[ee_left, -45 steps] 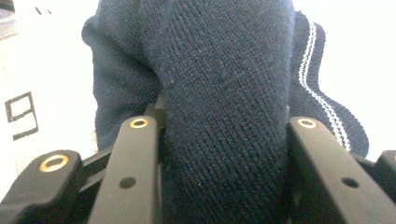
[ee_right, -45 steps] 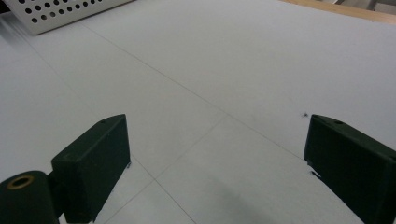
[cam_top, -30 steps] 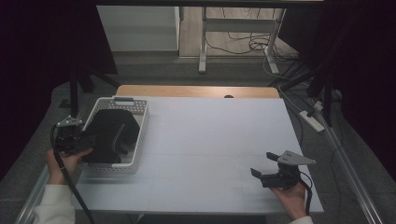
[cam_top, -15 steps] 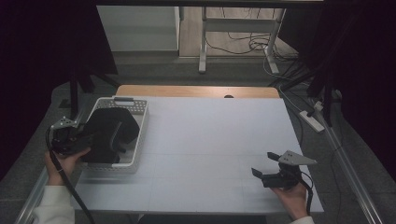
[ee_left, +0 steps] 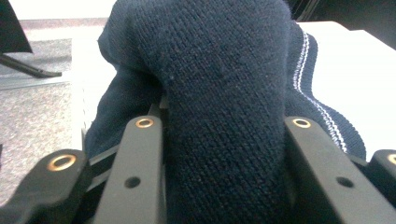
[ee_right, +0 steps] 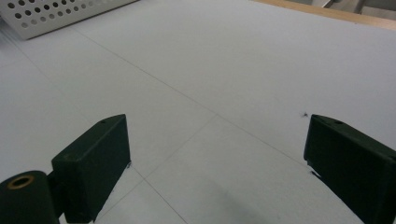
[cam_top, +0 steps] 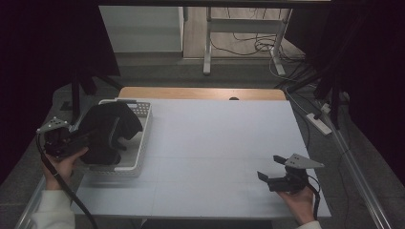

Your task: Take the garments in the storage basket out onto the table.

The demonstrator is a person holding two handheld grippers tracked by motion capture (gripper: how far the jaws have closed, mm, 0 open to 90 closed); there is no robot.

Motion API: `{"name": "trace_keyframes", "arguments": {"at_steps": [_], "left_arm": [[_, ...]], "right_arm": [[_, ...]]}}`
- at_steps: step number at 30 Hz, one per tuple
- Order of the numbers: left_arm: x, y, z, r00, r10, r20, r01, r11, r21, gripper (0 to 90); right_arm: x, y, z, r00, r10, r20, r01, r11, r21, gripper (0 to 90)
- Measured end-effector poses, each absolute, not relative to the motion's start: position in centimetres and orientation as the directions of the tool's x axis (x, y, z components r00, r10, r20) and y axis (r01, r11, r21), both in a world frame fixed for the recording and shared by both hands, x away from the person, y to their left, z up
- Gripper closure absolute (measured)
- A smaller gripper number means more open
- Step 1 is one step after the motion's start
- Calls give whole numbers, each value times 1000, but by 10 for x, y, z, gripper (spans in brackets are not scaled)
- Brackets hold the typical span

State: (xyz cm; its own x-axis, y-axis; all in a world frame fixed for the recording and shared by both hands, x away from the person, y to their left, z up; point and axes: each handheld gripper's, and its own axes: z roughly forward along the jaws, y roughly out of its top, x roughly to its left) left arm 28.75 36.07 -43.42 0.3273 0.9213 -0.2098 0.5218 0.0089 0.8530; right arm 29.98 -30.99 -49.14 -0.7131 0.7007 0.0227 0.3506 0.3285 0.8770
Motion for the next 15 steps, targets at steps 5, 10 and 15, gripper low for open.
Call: {"name": "trace_keyframes", "arguments": {"at_steps": [5,10,15], "left_arm": [[288,360,-432,327,917,-230,524,26,851,644],[288,360,-431,329,914,-237,517,36,855,644],[286,360,-427,328,914,-237,495,47,867,645]], "right_arm": [[300,-310,-492,-713,701,25,352,326,877,66],[300,-310,-492,-712,702,24,352,327,877,66],[300,-310,-492,-713,701,24,351,326,877,66]]}}
